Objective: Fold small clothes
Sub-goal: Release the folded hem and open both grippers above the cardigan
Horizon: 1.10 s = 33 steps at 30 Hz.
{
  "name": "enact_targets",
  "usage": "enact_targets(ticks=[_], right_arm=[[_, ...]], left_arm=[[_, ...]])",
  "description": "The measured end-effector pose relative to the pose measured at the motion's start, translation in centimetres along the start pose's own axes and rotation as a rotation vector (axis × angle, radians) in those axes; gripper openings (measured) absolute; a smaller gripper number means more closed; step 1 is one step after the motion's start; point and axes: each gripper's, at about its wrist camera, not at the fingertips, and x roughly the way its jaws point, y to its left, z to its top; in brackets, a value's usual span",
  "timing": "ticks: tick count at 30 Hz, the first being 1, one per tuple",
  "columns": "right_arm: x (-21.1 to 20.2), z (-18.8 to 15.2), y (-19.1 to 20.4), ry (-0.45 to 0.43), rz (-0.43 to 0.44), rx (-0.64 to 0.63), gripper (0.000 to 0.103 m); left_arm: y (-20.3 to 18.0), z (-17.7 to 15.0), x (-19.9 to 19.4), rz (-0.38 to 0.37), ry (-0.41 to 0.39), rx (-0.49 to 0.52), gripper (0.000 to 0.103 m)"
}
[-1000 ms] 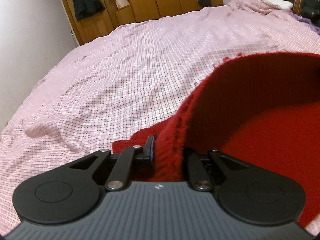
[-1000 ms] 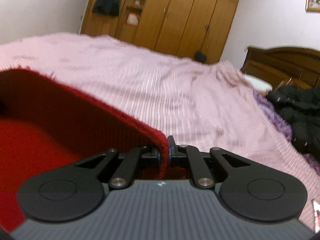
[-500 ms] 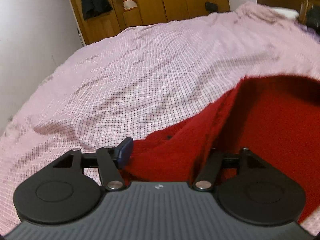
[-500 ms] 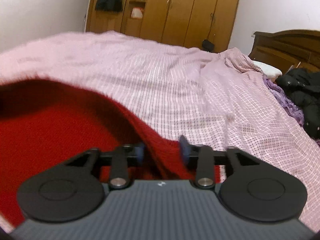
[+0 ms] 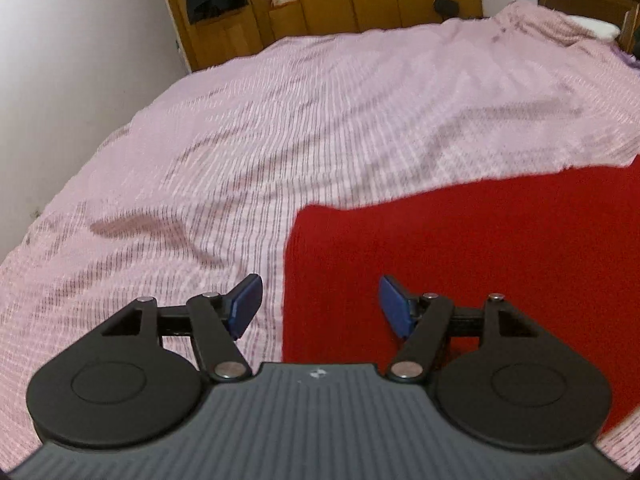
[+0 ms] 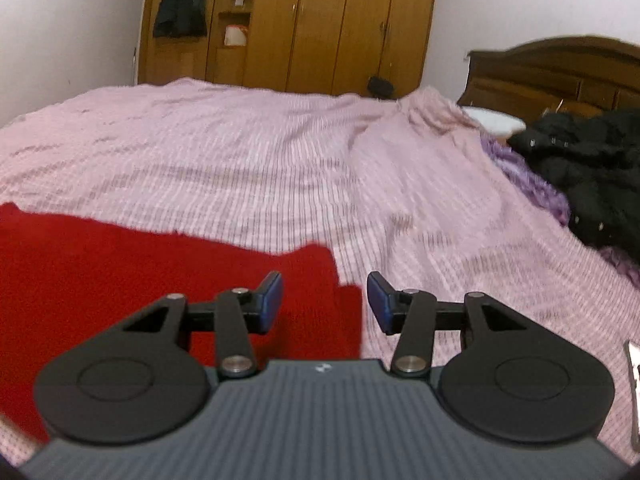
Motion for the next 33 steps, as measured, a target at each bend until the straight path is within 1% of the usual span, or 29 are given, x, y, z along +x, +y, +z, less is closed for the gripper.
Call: enact_targets(ticks=[3,6,10,13,14,16,20,23,27,28,31,33], right_arm=[[1.3,-1.4,0.3,0.056,0.005,-0.011,0.049],[2.0,-2.4,0.1,0.051,0.016,0.039,0.049],[2.0,-2.5,-0.1,0.05,0.017,0.067,0.049],[1.7,-2.4,-0.8,0.058,0.021,0.13,0.052],[1.6,-2.3,-1.1,0.063,0.021,0.164,0.056],[1.0,-2.2,-1.9,0.072,0.024,0.235,0.06],[-1.2,-2.3,-3.0,0.079,0.073,0.364,0.061],[-3.1,-2.6,-3.3,0.068,0.111,0.424,0.067],[-5.4,-2.9,-3.4,0.066,0.156,0.494,0.067],[-5.8,-2.9,-3.4,0.064,0.157,0.51,0.068],[-7.2,-3.4,-3.5,0.057,0.167,0.569,0.081],[-7.9,-3.7,-3.6,0.06,0.183,0.601,0.08]], left_arm=[[0.1,-0.8,0.6,0.016,0.005,-0.025,0.075],[0.4,-1.1,1.2,0.009,0.022,-0.04,0.076],[0.5,-1.3,1.4,0.007,0.02,-0.036,0.076],[0.6,-1.3,1.0,0.012,0.021,-0.052,0.076],[0.7,-1.2,0.8,0.013,0.025,-0.06,0.076],[1.0,-1.1,0.0,0.009,0.038,-0.085,0.076],[1.6,-1.5,-2.0,-0.008,0.055,-0.133,0.076],[1.6,-2.1,-3.7,-0.02,0.061,-0.15,0.076],[1.2,-2.9,-5.7,-0.044,0.076,-0.163,0.076],[1.1,-3.1,-6.1,-0.051,0.078,-0.163,0.076],[0.6,-3.6,-7.4,-0.065,0.084,-0.171,0.076],[0.4,-4.0,-8.0,-0.076,0.09,-0.182,0.076]])
